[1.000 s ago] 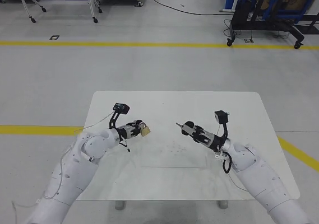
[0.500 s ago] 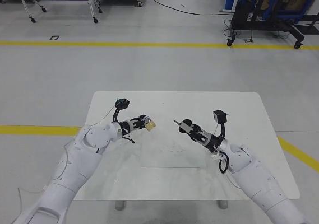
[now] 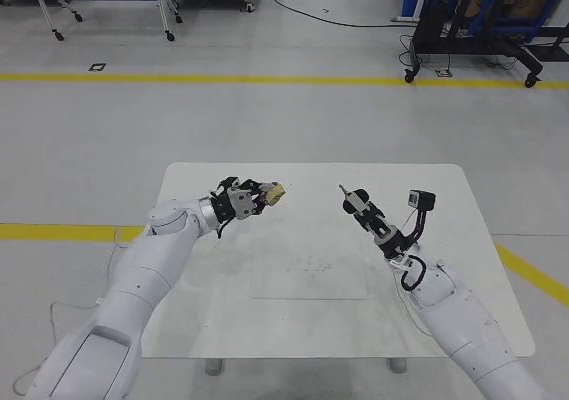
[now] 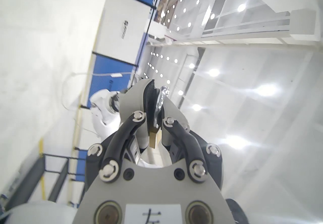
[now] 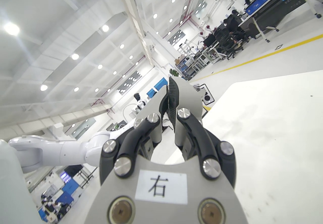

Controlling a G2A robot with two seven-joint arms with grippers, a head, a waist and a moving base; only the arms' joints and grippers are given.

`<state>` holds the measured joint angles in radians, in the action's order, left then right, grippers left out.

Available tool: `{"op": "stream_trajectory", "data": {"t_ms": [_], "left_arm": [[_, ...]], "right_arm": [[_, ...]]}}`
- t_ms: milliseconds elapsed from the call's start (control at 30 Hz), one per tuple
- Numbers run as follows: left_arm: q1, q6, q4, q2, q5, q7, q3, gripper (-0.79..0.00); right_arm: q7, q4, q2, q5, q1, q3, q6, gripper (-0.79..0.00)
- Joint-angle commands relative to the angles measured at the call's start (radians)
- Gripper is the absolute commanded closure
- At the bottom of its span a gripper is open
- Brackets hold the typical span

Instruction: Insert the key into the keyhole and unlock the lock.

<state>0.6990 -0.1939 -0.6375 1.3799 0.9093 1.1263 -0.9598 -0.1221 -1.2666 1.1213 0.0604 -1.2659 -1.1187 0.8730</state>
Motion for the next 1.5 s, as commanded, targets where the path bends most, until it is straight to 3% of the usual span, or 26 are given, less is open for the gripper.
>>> {"op": "stream_trajectory", "data": {"t_ms": [0, 333, 467, 633, 767, 867, 1233, 1467], "left_arm": [[-0.014, -0.028, 0.024, 0.011, 0.019, 0.018, 0.011, 0.0], [-0.014, -0.028, 0.024, 0.011, 0.019, 0.018, 0.011, 0.0], [0.009, 0.015, -0.031, 0.006, -0.117, -0.149, 0.04, 0.0], [0.04, -0.014, -0.094, 0.008, -0.183, -0.298, 0.057, 0.0], [0.066, -0.071, -0.118, 0.007, -0.134, -0.337, 0.03, 0.0], [0.072, -0.102, -0.134, 0.004, -0.133, -0.335, 0.02, 0.0], [0.091, -0.162, -0.16, 0.002, -0.152, -0.338, 0.017, 0.0], [0.086, -0.184, -0.151, 0.005, -0.149, -0.327, 0.016, 0.0]], "right_arm": [[-0.001, 0.0, 0.0, -0.001, 0.001, 0.001, 0.0, 0.0], [-0.001, 0.0, 0.0, -0.001, 0.001, 0.001, 0.0, 0.0], [-0.051, -0.023, 0.008, 0.041, 0.009, 0.028, -0.082, 0.0], [-0.063, -0.06, 0.021, 0.1, 0.023, 0.05, -0.396, 0.0], [-0.128, -0.135, 0.019, 0.138, 0.011, 0.042, -0.551, 0.0], [-0.152, -0.201, 0.017, 0.158, -0.013, 0.025, -0.587, 0.0], [-0.152, -0.201, 0.017, 0.158, -0.013, 0.025, -0.587, 0.0], [-0.202, -0.297, 0.007, 0.2, -0.058, -0.025, -0.801, 0.0]]}}
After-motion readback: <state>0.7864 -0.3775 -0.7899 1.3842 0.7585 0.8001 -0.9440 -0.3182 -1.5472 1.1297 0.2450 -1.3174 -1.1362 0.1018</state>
